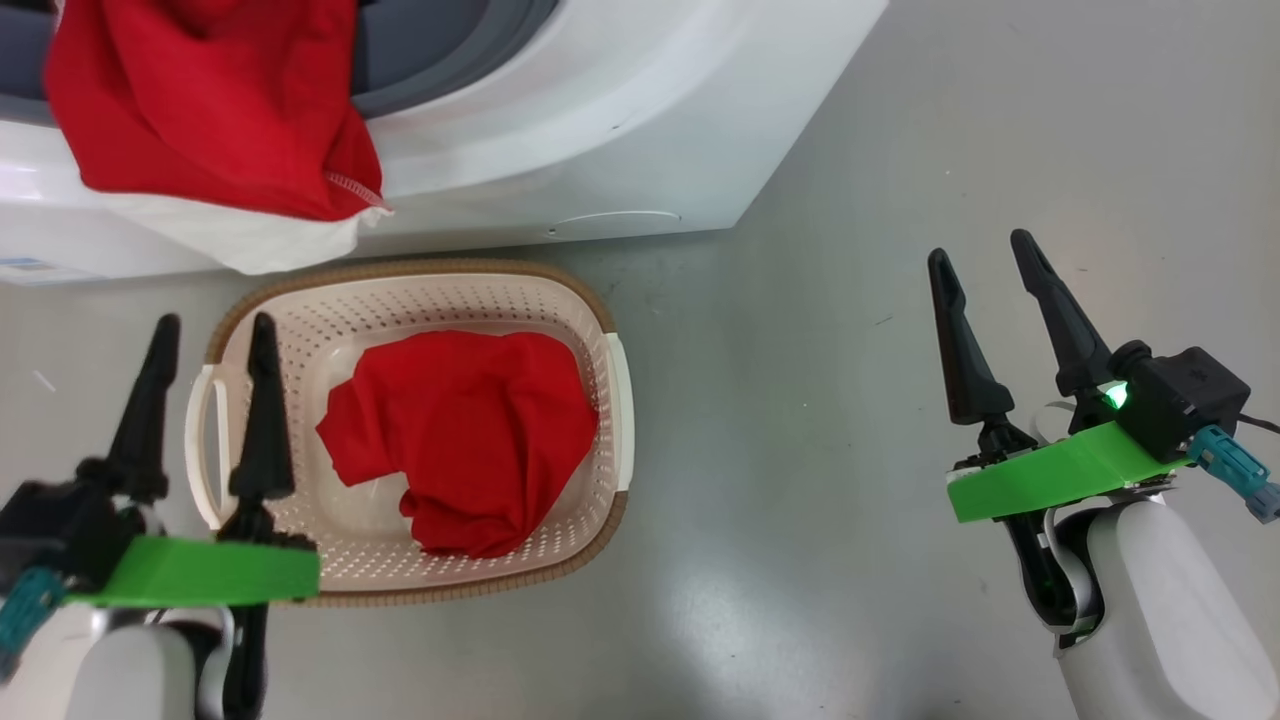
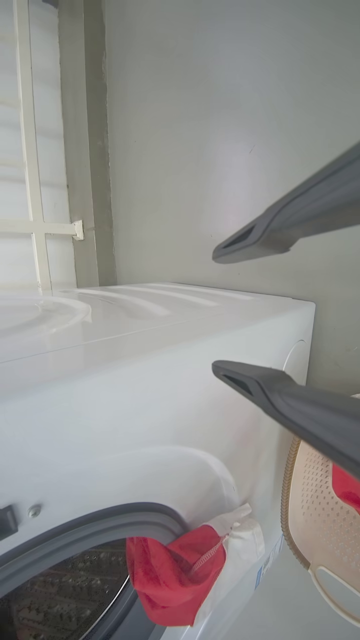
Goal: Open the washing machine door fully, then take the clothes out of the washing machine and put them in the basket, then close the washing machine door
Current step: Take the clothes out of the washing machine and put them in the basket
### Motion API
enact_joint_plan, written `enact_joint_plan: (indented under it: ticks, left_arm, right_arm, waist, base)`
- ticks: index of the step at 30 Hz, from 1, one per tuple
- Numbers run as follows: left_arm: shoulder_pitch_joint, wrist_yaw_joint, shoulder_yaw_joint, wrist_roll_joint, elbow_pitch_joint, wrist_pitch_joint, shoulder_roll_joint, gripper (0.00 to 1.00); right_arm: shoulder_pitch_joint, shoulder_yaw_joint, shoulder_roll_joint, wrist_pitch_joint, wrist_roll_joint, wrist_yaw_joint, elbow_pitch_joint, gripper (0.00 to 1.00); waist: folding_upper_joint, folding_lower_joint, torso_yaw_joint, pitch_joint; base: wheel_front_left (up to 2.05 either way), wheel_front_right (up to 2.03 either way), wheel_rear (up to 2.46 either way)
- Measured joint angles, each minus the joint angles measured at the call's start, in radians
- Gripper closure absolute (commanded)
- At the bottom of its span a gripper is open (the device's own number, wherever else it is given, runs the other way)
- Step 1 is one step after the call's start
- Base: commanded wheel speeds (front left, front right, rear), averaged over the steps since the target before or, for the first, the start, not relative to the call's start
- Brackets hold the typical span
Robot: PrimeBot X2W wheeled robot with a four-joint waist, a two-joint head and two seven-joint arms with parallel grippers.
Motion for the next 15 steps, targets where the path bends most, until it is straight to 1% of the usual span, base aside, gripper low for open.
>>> enact_joint_plan:
  ticks: [3, 7, 15]
  left_arm:
    - [0.042, 0.0, 0.024, 0.015, -0.06, 0.0, -0.007, 0.0]
    - [0.079, 0.0, 0.028, 0.029, -0.105, 0.0, -0.026, 0.0]
    - [0.086, 0.0, 0.027, 0.025, -0.105, 0.0, -0.032, 0.0]
  right_arm:
    - [0.0, 0.002, 0.0, 0.0, 0.0, 0.0, 0.001, 0.0]
    - [0.0, 0.005, 0.0, 0.0, 0.001, 0.0, 0.001, 0.0]
    - [0.0, 0.009, 0.0, 0.0, 0.001, 0.0, 0.002, 0.0]
  waist:
    - [0.0, 0.0, -0.007, -0.002]
    - [0.0, 0.0, -0.012, -0.005]
    - [0.0, 0.0, -0.011, -0.01]
  base:
    - [0.0, 0.0, 0.0]
    - [0.0, 0.0, 0.0]
    - [0.0, 0.0, 0.0]
